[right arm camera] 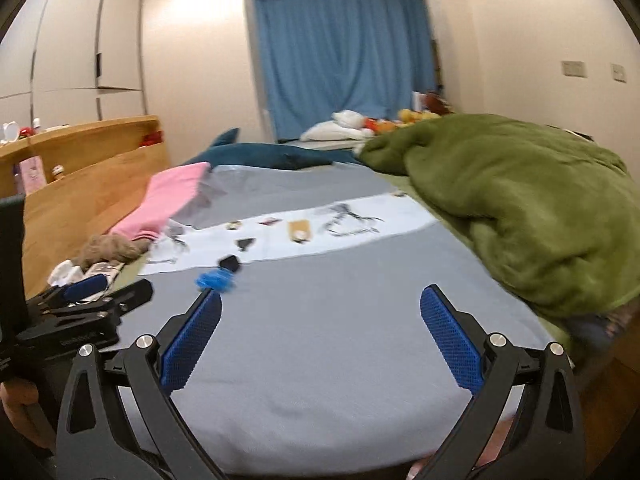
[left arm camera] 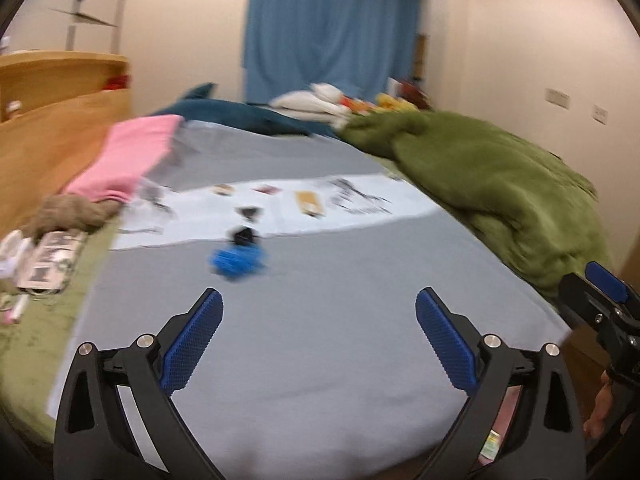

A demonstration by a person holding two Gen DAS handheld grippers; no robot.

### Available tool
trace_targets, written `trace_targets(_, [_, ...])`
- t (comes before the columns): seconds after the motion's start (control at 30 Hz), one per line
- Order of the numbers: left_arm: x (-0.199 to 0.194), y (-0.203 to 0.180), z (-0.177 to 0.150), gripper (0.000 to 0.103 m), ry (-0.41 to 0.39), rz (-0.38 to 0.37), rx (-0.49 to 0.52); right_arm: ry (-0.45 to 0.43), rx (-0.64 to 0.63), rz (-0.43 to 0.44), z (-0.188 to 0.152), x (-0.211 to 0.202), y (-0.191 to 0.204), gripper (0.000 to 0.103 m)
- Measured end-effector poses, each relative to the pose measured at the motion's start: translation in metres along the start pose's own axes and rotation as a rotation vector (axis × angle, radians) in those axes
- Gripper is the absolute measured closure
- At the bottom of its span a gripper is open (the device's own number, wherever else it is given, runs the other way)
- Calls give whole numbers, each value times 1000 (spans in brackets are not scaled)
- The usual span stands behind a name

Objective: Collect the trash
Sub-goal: 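Move both open tools back toward the blue bag and black hair tie, then close the right tool on the black hair tie while the left tool grasps the blue bag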

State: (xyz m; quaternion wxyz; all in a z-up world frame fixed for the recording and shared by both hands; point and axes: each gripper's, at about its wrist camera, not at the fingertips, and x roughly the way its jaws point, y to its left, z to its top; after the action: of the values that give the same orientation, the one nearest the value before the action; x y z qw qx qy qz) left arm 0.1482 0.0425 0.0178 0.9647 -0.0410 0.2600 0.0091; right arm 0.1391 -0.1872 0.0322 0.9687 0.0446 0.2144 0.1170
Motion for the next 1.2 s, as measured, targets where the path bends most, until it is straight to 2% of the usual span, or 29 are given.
trace_targets(0.17, [6,50,15,8,-53,113,-6,19,-26,67,9,40,43,5])
trace_targets(0.33, [31,85,20,8,-48,167,-18,70,-78,119,6,86,79,5])
trace_targets(0.47, [58,114,23,7,-44,214,-34,72,-136,122,5,130,97,5])
trace_targets(0.67, [111,171,31,8,-51,334,-121,79,-180,120,9,226,111,5])
trace_targets(0.8, [137,202,28,8,-28,376,-208,121,-170,104,10,291,118,5])
trace_targets(0.93, [153,216,34,8,-22,441,-227,179,-137,118,6,354,127,5])
trace_targets(1.07, [152,215,36,8,-46,455,-221,213,-164,136,-1,400,147,5])
trace_targets(1.2, [160,216,35,8,-1,460,-178,259,-206,161,-12,437,170,5])
